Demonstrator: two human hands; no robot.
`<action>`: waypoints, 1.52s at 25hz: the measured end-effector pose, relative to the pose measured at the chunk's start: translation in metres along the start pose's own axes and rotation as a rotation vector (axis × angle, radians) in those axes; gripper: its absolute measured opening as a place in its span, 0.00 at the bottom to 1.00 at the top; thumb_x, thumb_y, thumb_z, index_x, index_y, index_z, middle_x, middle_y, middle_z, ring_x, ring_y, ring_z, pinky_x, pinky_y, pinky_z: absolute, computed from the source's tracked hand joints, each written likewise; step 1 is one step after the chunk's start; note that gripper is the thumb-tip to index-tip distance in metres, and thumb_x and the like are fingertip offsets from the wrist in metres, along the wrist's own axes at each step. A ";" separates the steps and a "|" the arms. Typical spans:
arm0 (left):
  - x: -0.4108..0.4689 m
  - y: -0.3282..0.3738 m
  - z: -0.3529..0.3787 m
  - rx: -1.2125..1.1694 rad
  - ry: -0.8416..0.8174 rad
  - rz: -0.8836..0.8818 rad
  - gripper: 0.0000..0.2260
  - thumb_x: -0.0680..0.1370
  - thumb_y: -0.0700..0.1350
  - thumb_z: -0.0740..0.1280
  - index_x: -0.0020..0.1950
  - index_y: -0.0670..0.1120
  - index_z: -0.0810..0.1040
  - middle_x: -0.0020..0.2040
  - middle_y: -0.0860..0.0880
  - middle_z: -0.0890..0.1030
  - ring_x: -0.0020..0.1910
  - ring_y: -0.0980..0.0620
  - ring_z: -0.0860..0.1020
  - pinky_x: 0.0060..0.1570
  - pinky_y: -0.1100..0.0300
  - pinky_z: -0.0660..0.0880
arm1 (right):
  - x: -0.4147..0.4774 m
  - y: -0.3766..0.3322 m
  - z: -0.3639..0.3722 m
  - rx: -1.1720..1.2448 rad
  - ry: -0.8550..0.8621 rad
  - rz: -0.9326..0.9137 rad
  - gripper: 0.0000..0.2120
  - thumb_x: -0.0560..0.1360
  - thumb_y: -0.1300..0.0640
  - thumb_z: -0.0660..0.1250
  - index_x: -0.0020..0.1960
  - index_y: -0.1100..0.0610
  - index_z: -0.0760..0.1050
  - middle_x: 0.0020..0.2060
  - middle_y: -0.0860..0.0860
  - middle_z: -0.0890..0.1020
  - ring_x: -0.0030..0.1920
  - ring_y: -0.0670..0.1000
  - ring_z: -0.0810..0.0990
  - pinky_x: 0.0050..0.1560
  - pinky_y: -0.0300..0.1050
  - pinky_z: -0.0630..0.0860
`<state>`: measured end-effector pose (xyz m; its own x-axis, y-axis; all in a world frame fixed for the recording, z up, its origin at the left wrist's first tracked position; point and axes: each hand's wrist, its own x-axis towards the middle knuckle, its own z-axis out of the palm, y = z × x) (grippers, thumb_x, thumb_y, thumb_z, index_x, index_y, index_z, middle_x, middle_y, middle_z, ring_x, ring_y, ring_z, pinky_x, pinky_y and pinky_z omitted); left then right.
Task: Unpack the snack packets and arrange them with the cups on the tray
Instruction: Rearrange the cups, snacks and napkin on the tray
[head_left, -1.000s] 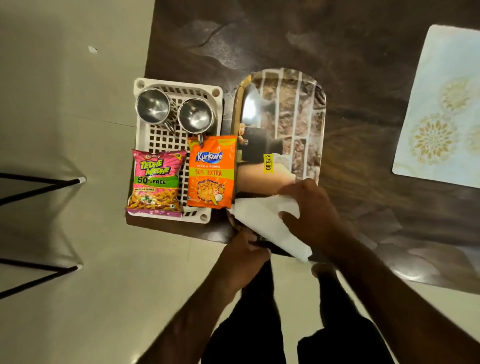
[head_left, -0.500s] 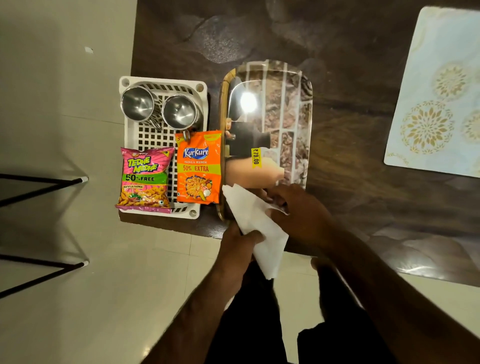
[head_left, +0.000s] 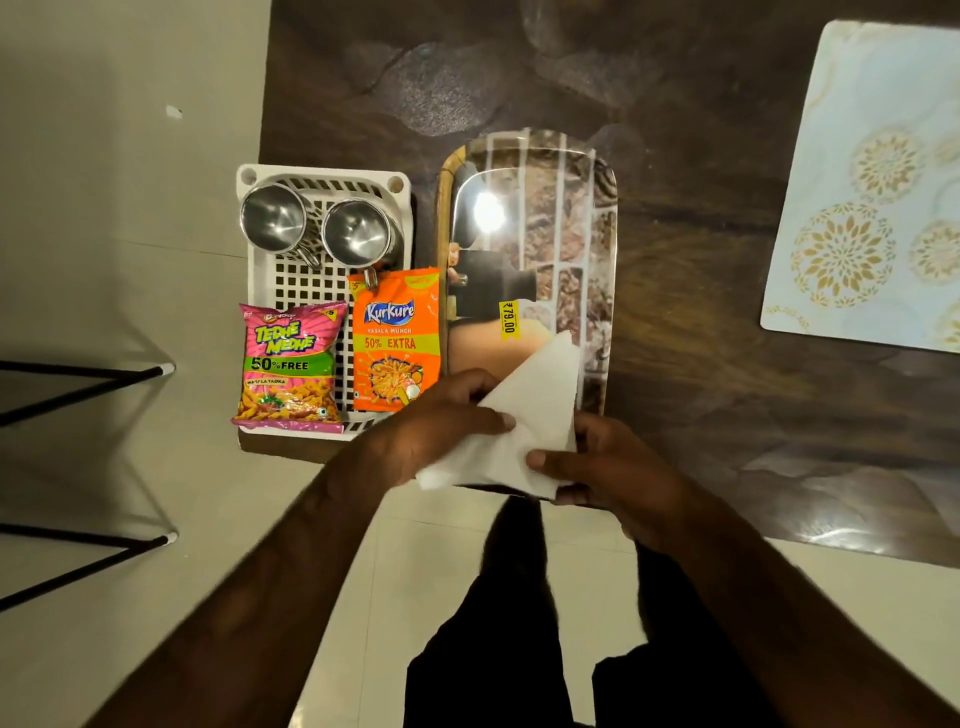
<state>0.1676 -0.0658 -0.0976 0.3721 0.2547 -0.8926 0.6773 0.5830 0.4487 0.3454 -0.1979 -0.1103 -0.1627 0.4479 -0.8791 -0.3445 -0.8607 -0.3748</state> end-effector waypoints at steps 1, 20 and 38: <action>0.003 0.003 -0.003 0.060 -0.011 0.014 0.12 0.76 0.46 0.73 0.59 0.46 0.80 0.56 0.46 0.84 0.56 0.45 0.81 0.61 0.42 0.77 | -0.001 0.004 0.002 -0.020 -0.001 -0.001 0.14 0.76 0.57 0.79 0.60 0.49 0.83 0.53 0.50 0.90 0.47 0.51 0.91 0.43 0.41 0.85; -0.019 -0.033 0.007 0.601 0.503 0.050 0.11 0.78 0.45 0.67 0.57 0.45 0.70 0.47 0.44 0.80 0.45 0.41 0.80 0.43 0.48 0.79 | 0.000 0.049 0.063 0.335 0.424 0.084 0.12 0.79 0.57 0.75 0.61 0.53 0.80 0.52 0.53 0.89 0.44 0.52 0.92 0.44 0.47 0.87; -0.022 -0.039 0.011 0.438 0.533 0.064 0.22 0.77 0.39 0.68 0.68 0.47 0.64 0.49 0.49 0.74 0.51 0.42 0.79 0.43 0.49 0.79 | 0.002 0.045 0.060 0.218 0.247 -0.008 0.20 0.80 0.57 0.74 0.70 0.53 0.75 0.53 0.53 0.90 0.46 0.55 0.92 0.45 0.47 0.87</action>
<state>0.1400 -0.1024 -0.0951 0.1335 0.6880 -0.7133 0.9000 0.2172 0.3779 0.2743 -0.2213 -0.1116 0.0608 0.3595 -0.9312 -0.5390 -0.7734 -0.3338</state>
